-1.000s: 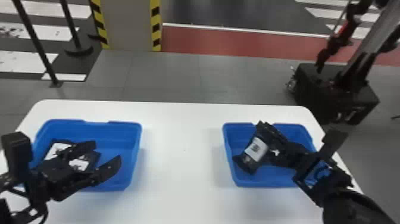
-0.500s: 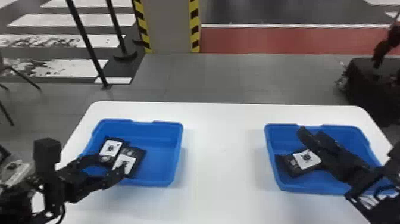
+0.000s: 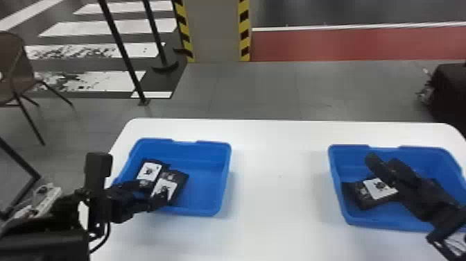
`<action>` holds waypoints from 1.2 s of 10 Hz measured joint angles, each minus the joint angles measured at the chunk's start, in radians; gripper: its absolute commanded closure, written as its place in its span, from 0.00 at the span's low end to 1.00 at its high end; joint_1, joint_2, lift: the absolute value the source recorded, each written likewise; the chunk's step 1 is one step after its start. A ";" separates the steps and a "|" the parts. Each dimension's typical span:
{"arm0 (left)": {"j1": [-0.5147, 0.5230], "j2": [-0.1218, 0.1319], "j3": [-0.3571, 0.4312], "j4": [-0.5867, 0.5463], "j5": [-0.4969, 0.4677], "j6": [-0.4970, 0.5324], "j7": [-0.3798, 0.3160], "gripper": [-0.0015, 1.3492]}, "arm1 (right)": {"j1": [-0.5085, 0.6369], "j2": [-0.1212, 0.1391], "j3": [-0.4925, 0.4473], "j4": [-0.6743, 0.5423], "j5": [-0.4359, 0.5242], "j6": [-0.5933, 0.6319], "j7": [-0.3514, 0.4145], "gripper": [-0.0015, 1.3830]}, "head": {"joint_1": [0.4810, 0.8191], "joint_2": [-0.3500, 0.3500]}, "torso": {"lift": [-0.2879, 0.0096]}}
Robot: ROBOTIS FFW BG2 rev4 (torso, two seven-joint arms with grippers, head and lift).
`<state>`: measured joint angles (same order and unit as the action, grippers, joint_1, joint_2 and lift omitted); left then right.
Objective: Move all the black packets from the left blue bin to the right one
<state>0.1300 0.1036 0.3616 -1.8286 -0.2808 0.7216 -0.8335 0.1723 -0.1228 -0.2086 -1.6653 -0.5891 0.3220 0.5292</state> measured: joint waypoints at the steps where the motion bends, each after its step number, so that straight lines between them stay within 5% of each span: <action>1: -0.024 0.007 -0.019 0.023 0.003 0.016 -0.006 0.11 | 0.000 0.002 0.000 0.000 0.000 0.002 0.000 0.22 | 0.63 0.66 | 0.60; 5: -0.077 0.011 -0.051 0.067 -0.001 0.121 -0.032 0.44 | -0.003 0.005 0.000 0.000 -0.007 0.005 0.000 0.22 | 0.63 0.63 | 0.60; 8: -0.086 0.010 -0.047 0.067 0.002 0.139 -0.042 0.25 | -0.003 0.005 0.000 -0.002 -0.010 0.006 0.000 0.22 | 0.63 0.63 | 0.60; 11: -0.097 0.010 -0.047 0.066 -0.015 0.143 -0.042 0.25 | -0.007 0.005 0.000 -0.003 -0.011 0.014 0.001 0.22 | 0.63 0.64 | 0.60; 12: -0.103 0.012 -0.050 0.071 -0.028 0.162 -0.042 0.34 | -0.008 0.005 0.000 -0.004 -0.011 0.014 0.001 0.22 | 0.63 0.64 | 0.60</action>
<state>0.0269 0.1151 0.3113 -1.7579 -0.3088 0.8837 -0.8758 0.1644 -0.1179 -0.2086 -1.6698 -0.6002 0.3361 0.5307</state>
